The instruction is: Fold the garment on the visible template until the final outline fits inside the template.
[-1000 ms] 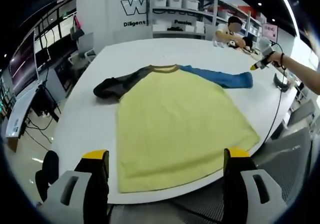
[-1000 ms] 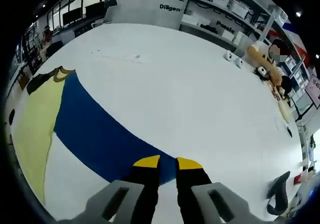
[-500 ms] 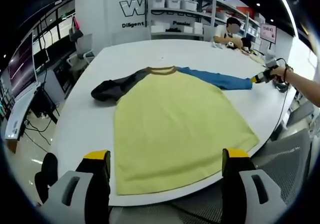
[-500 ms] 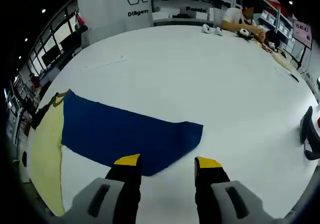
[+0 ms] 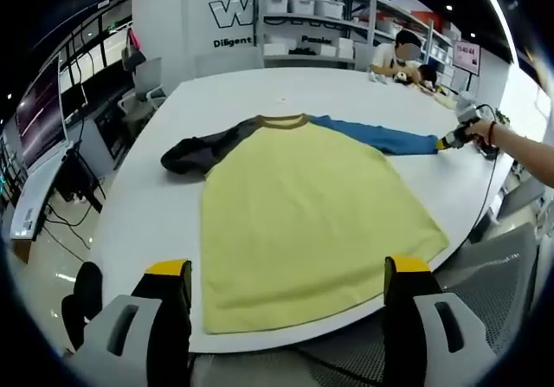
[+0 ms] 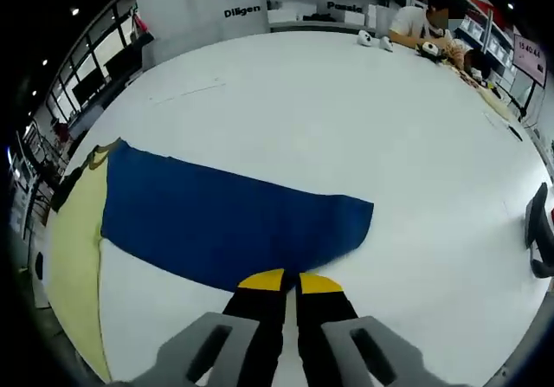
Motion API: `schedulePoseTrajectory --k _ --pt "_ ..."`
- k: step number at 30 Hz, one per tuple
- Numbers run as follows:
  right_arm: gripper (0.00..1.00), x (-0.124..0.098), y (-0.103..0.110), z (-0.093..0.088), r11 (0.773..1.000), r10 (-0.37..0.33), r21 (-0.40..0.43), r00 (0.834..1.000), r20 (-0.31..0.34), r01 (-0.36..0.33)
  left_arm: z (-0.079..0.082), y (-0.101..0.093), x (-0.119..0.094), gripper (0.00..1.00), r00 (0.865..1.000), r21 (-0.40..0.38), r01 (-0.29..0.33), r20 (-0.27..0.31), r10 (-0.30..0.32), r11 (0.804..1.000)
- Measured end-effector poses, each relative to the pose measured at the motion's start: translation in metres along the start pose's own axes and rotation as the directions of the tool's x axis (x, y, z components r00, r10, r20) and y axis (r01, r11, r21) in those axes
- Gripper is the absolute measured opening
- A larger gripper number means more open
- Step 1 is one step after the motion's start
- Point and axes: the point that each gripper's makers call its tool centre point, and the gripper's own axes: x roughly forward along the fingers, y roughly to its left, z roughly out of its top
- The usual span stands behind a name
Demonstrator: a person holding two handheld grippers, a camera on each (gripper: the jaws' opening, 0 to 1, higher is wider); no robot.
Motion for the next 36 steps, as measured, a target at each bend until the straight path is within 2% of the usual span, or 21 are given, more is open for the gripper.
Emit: schedulePoseTrajectory --k 3,7,10,13,18,20,23,25,27,29,33,36 --pt "0.00 -0.005 0.008 0.010 0.998 0.010 -0.056 1.000 0.020 -0.009 0.001 0.001 -0.001 0.92 1.000 -0.005 -0.002 0.006 0.002 1.000" --pt "0.00 -0.008 0.022 0.015 0.992 0.021 -0.122 1.000 0.003 -0.020 0.000 0.003 -0.002 0.89 1.000 -0.014 -0.008 0.004 0.008 1.000" --pt "0.00 -0.010 0.034 0.024 0.989 0.034 -0.146 0.999 0.019 -0.031 0.001 0.005 -0.003 0.89 1.000 -0.025 -0.010 0.014 0.010 1.000" --pt "0.00 -0.008 0.052 0.034 0.980 0.077 -0.189 0.996 0.055 -0.066 0.001 0.005 -0.003 0.88 1.000 -0.025 -0.008 0.012 0.009 1.000" --pt "0.00 -0.003 0.084 0.030 0.959 0.196 -0.217 0.980 0.045 -0.182 0.001 0.007 -0.003 0.88 1.000 -0.034 -0.011 0.017 0.011 0.999" --pt "0.00 0.000 0.087 0.022 0.960 0.206 -0.199 0.978 0.018 -0.198 0.000 0.007 -0.003 0.87 1.000 -0.032 -0.012 0.015 0.012 0.999" --pt "0.00 0.000 0.086 0.021 0.958 0.210 -0.206 0.978 0.021 -0.201 -0.001 0.007 -0.003 0.87 1.000 -0.030 -0.010 0.010 0.011 1.000" --pt "0.07 -0.003 0.089 0.020 0.952 0.234 -0.207 0.972 0.024 -0.224 0.000 0.007 -0.004 0.87 1.000 -0.033 -0.010 0.016 0.011 0.999" --pt "0.23 -0.005 0.088 0.020 0.952 0.242 -0.200 0.970 0.023 -0.233 0.000 0.008 -0.004 0.87 1.000 -0.033 -0.011 0.014 0.011 0.999" --pt "0.33 -0.006 0.083 0.018 0.957 0.225 -0.195 0.974 0.025 -0.216 0.000 0.009 -0.004 0.87 1.000 -0.034 -0.013 0.014 0.013 0.999" --pt "0.30 -0.001 0.079 0.014 0.957 0.231 -0.191 0.972 0.039 -0.220 0.002 0.009 -0.005 0.87 1.000 -0.036 -0.015 0.022 0.015 0.999" --pt "0.31 -0.003 0.090 0.011 0.938 0.268 -0.240 0.962 0.051 -0.248 0.003 0.009 -0.005 0.87 0.999 -0.040 -0.015 0.028 0.016 0.999"
